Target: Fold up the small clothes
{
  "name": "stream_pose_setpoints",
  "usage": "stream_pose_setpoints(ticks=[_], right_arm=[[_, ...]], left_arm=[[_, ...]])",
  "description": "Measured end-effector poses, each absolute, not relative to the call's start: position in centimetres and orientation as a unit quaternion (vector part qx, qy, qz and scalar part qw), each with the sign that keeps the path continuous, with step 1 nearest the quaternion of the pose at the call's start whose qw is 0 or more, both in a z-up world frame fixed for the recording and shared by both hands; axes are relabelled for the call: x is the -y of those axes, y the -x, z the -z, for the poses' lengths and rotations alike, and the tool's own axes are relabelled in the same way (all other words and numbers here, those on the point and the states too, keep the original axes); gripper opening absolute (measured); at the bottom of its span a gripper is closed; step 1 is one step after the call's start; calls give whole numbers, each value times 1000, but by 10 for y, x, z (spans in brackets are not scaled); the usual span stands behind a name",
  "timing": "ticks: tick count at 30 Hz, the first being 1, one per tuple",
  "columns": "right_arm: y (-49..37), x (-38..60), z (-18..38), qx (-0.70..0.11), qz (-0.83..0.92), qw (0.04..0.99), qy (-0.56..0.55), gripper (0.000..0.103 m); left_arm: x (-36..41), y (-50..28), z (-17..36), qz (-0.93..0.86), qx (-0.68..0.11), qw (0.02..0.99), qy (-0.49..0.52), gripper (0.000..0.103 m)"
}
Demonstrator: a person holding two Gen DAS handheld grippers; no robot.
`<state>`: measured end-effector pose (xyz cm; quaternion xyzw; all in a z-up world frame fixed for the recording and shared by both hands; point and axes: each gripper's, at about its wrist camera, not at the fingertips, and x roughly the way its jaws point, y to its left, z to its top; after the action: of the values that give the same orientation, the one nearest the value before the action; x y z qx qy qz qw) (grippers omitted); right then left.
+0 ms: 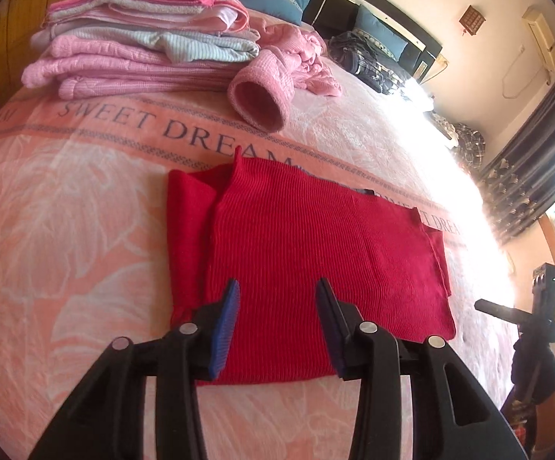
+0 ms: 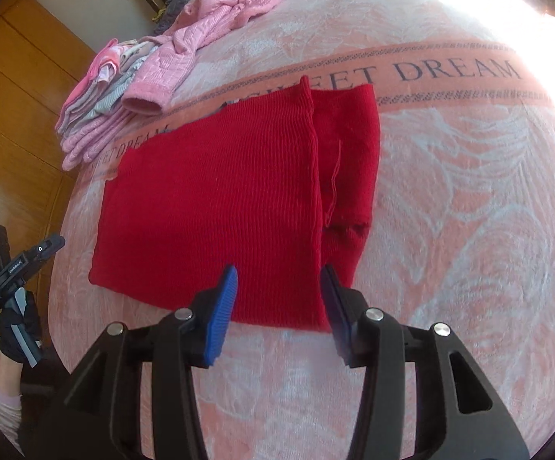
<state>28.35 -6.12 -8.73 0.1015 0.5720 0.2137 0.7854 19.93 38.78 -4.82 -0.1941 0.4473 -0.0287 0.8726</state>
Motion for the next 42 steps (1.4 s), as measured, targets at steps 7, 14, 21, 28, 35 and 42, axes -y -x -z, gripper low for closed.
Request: stream_pose_setpoints(ticks=[7, 14, 21, 28, 35, 42], right_arm=[[-278, 63, 127, -591, -212, 771, -109, 43], [-283, 56, 136, -597, -220, 766, -98, 17], [-277, 64, 130, -595, -230, 762, -111, 4], [-274, 69, 149, -612, -216, 753, -105, 4], [-278, 69, 138, -607, -222, 754, -115, 20], [-311, 88, 118, -582, -204, 767, -177, 58]], left_arm=[[-379, -202, 93, 20, -479, 861, 172, 42], [-364, -207, 112, 25, -492, 858, 146, 42], [-361, -206, 118, 30, -497, 858, 131, 43], [-361, -208, 126, 31, -498, 858, 121, 43], [-362, -211, 117, 34, -494, 857, 142, 46], [-364, -232, 96, 20, -465, 870, 161, 53]])
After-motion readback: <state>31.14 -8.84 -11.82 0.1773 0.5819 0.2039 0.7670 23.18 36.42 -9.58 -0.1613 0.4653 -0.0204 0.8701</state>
